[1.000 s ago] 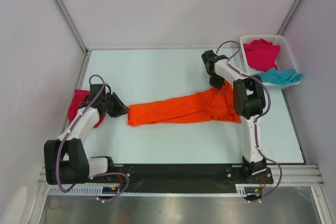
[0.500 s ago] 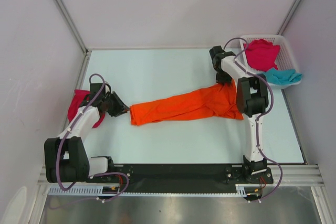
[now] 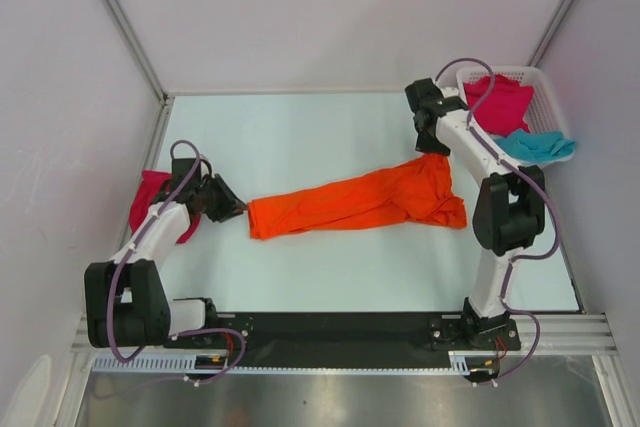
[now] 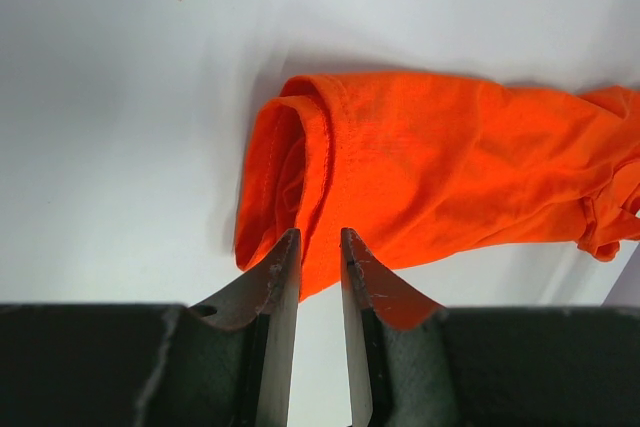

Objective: Fold and stack the t-shirts
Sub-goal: Rotate the tshirt 45 degrees

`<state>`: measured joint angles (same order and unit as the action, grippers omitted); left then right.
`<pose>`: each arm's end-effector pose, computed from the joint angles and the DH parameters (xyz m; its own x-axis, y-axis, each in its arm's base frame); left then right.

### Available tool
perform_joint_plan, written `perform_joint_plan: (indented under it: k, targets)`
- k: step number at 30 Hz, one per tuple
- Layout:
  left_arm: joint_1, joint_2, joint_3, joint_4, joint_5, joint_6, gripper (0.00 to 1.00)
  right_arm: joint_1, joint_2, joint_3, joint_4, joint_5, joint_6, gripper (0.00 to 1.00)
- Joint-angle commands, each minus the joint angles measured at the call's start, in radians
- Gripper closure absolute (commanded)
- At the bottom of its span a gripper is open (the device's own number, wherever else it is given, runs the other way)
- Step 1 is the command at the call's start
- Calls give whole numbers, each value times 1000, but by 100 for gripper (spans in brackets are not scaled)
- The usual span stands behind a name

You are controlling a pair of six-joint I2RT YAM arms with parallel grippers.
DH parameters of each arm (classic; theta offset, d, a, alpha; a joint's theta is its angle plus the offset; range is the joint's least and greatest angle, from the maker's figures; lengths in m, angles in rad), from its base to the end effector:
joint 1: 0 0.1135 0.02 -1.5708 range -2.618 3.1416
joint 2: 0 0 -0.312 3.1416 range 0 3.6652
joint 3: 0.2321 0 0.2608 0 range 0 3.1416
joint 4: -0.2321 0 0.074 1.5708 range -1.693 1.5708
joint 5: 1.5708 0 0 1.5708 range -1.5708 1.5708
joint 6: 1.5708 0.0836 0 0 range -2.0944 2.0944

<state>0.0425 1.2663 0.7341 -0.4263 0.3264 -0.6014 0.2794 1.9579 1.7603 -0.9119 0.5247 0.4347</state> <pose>0.2645 -0.0156 0.2087 -0.7556 -0.5685 -0.3255 -0.3439 0.7671 -0.5415 0.4571 0.0876 0.2804 -0.7909 0.1523 -0.5926 0.3404 0.9143 -0.2194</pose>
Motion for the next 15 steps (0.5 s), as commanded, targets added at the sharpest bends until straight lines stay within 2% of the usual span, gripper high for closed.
perform_joint_plan:
  k: [1, 8, 15]
  targets:
    - [10, 10, -9, 47, 34, 6, 73, 30, -97, -216, 39, -38, 59, 57]
    - [8, 16, -18, 60, 46, 8, 73, 37, -151, -441, 90, -92, 104, 58]
    - [10, 31, -24, 80, 62, 6, 73, 38, -203, -533, 82, -92, 144, 58]
